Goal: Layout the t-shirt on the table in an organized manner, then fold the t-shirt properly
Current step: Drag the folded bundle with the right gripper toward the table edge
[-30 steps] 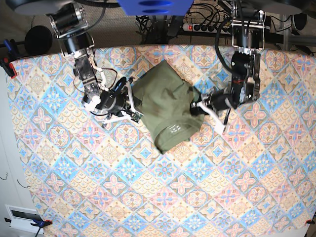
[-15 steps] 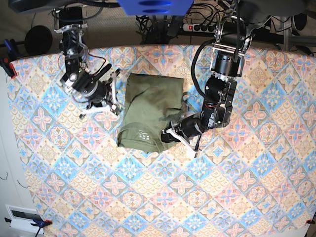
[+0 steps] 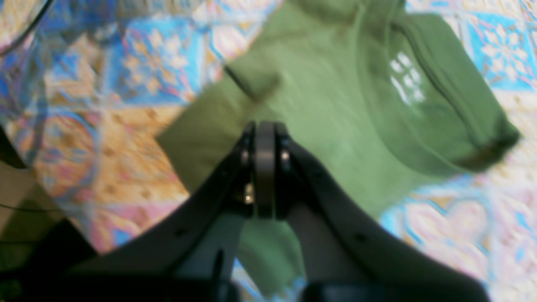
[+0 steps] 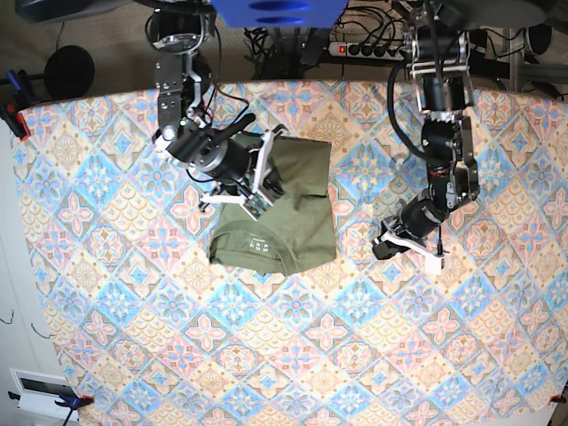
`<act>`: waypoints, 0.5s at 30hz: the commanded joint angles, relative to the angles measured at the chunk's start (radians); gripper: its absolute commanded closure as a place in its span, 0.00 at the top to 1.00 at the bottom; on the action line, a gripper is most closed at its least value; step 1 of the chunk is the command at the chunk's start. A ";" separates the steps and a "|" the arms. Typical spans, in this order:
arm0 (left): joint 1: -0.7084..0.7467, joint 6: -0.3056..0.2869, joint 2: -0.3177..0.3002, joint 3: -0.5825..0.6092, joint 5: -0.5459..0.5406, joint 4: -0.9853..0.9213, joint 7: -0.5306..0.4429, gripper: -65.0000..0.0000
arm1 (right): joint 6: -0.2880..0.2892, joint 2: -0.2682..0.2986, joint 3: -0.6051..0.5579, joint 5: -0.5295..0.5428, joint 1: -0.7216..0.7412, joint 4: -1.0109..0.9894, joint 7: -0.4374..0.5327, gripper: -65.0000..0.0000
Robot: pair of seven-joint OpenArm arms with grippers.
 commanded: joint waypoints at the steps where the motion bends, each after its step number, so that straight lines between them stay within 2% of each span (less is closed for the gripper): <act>1: 0.004 -0.022 -0.002 -0.013 -0.045 0.050 -0.016 0.00 | 0.004 -0.020 -0.027 0.023 0.013 0.014 0.033 0.00; 5: 0.070 -0.022 -0.031 -0.065 -0.109 0.088 -0.001 0.00 | 0.004 -0.027 -0.073 0.023 0.018 -0.063 0.039 0.00; 9: 0.112 -0.022 -0.033 -0.114 -0.178 0.113 0.044 0.00 | 0.004 -0.027 -0.078 0.023 0.044 -0.138 0.042 0.00; 15: 0.198 -0.022 -0.033 -0.135 -0.206 0.234 0.055 0.00 | 0.004 -0.027 -0.073 0.023 0.053 -0.258 0.099 0.00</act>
